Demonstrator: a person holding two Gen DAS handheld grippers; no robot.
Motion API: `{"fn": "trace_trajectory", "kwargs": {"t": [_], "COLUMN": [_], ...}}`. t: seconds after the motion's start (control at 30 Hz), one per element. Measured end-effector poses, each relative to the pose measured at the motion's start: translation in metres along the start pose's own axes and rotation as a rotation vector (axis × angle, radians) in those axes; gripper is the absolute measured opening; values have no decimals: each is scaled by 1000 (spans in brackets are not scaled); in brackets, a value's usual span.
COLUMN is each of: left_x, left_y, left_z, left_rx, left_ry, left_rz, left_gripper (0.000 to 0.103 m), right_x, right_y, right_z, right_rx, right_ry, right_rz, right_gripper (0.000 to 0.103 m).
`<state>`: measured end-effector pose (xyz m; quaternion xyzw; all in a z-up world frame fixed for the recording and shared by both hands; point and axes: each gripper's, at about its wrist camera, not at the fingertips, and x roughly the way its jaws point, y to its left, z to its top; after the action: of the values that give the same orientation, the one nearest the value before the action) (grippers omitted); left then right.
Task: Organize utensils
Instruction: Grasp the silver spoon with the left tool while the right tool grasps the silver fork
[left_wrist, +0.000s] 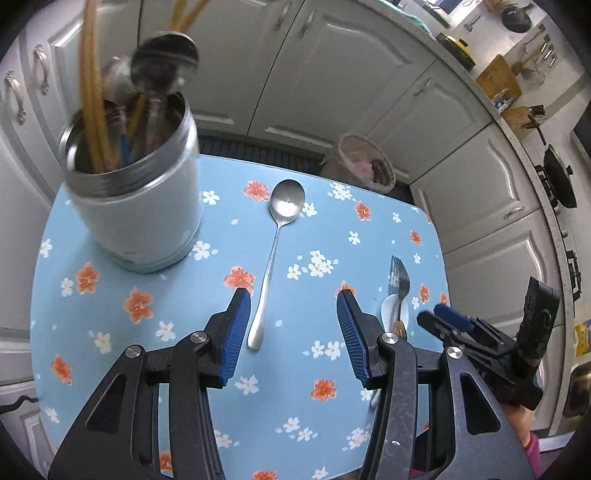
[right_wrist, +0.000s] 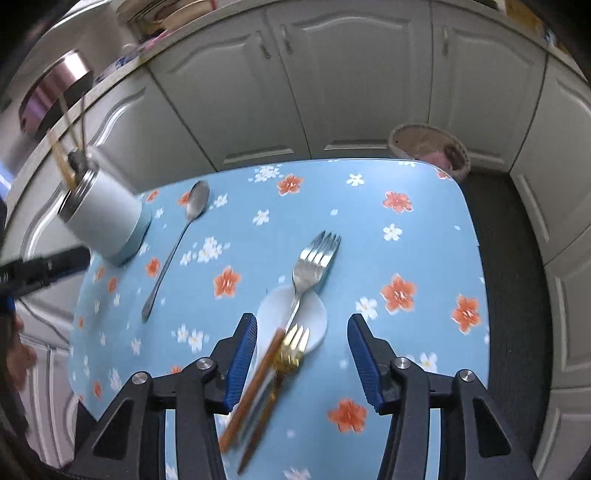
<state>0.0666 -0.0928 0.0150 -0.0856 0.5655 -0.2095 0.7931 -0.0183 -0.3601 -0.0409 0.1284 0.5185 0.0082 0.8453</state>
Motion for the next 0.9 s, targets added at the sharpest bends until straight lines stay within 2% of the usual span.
{"fn": "trace_trajectory", "kwargs": {"t": [0.23,0.4,0.53,0.9], "left_x": [31,58,82,122], "left_y": [-3,-14,-18,-17], "left_z": [26,43,56,78], "left_rx": [-20,25,57,76], "left_ry": [20,6,0,38], "left_rz": [26,98,157,214], "left_gripper": [57,67,68,71], "right_x": [26,34,38,48], "right_y": [4,4,3,6], "right_z": [26,33,33,33], "right_rx": [68,78,76,56], "right_ry": [-7,4,10,27], "right_rz": [-43,-45,-36,-46], "right_gripper": [50,50,50,51]}}
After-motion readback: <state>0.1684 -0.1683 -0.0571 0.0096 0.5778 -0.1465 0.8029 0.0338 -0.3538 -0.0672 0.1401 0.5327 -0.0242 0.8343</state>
